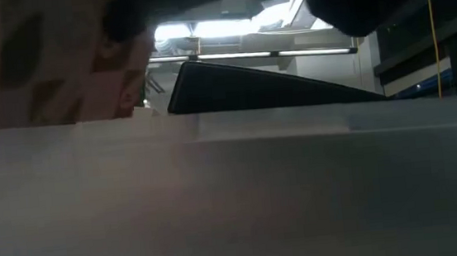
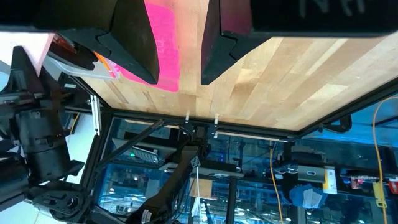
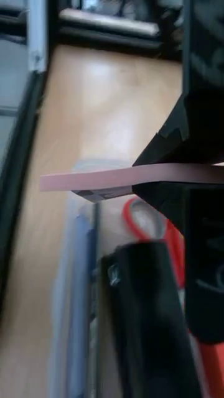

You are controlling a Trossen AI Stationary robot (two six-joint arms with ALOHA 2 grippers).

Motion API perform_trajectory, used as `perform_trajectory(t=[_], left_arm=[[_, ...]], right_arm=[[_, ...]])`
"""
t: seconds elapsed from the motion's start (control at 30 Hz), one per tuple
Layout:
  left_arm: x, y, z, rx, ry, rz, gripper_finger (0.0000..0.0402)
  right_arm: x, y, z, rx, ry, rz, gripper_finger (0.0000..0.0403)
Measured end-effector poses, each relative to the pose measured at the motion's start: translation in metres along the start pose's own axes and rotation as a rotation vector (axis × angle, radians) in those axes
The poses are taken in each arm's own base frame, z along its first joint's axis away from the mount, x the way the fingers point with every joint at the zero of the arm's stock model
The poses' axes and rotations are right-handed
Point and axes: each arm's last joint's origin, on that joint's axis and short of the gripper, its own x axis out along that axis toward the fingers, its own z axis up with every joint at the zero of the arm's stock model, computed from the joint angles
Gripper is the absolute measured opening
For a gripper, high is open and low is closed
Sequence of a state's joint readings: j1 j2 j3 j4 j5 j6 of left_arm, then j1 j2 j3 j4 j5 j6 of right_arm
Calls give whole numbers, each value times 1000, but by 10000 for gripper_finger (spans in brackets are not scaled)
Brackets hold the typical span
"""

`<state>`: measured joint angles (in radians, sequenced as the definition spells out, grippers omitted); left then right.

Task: Pack school essentials
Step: Put the pink sticky notes into the pencil case

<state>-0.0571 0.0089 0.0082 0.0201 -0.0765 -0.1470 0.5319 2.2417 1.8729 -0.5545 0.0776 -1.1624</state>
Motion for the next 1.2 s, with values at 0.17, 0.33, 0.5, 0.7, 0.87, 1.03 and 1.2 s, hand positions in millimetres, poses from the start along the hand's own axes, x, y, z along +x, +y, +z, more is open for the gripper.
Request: perform_trajectory(t=[0.17,0.33,0.5,0.7,0.87,1.03,1.2], left_arm=[[0,0,0,0,0,0,114],[0,0,0,0,0,0,114],[0,0,0,0,0,0,114],[0,0,0,0,0,0,114],[0,0,0,0,0,0,114],[0,0,0,0,0,0,114],[0,0,0,0,0,0,114]], right_arm=[[1,-4,-6,-12,-19,-10,18],[9,-6,-17,-11,-25,-4,18],[12,-8,-22,-15,-44,-3,18],[12,-14,-31,-21,-68,-18,18],[12,-15,-35,-17,-65,-18,22],[12,-15,-35,-12,-65,-18,65],[12,-15,-35,-10,-65,-18,95]])
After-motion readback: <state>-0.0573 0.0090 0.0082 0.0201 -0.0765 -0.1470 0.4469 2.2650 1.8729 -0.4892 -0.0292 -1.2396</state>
